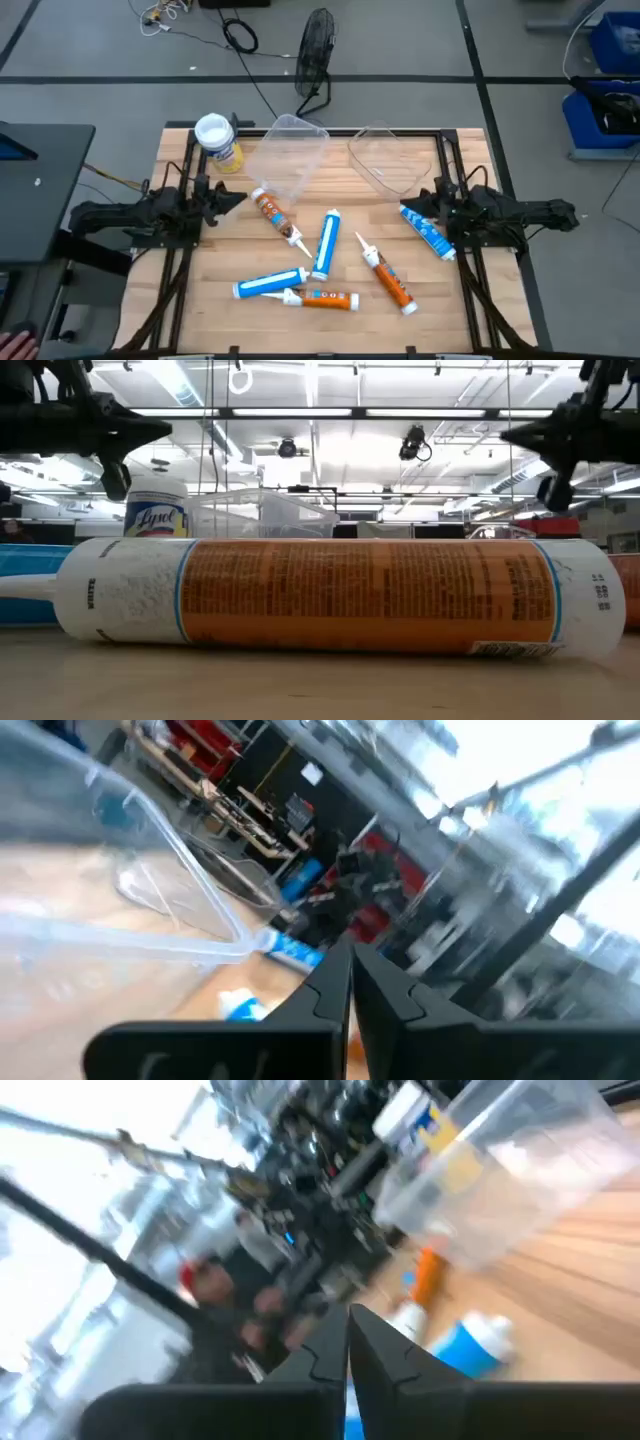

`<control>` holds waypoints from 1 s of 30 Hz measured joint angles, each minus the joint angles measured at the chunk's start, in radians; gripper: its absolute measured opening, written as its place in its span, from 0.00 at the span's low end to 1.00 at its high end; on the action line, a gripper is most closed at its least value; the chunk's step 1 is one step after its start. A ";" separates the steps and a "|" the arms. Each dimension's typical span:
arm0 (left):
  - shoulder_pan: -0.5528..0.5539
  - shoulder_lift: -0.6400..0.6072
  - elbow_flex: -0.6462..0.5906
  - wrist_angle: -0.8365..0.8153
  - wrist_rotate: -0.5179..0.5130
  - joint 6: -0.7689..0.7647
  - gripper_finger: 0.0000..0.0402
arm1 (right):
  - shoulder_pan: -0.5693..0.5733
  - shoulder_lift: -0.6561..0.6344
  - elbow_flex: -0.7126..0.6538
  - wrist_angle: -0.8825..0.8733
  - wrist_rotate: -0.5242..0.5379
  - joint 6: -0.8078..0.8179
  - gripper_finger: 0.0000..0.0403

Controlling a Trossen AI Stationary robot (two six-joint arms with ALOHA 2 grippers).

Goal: Pick & place silicon tubes, Sealant and Lysol wipes

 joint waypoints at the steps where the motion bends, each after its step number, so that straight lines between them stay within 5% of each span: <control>1: 0.000 0.000 0.000 0.005 -0.011 -0.026 0.05 | 0.001 0.000 0.000 0.044 0.008 0.000 0.04; 7: 0.000 0.000 0.000 0.010 -0.122 0.028 0.05 | 0.001 0.055 0.128 0.047 0.131 -0.022 0.02; 17: 0.000 0.000 0.000 0.021 -0.185 0.057 0.05 | 0.001 0.310 0.384 -0.125 0.053 -0.101 0.06; 25: -0.002 0.001 0.003 0.166 -0.125 0.146 0.05 | 0.001 0.509 0.539 -0.142 -0.002 -0.189 0.26; 30: -0.002 0.001 0.073 0.166 -0.108 0.281 0.06 | 0.001 0.594 0.650 -0.308 -0.009 -0.197 0.43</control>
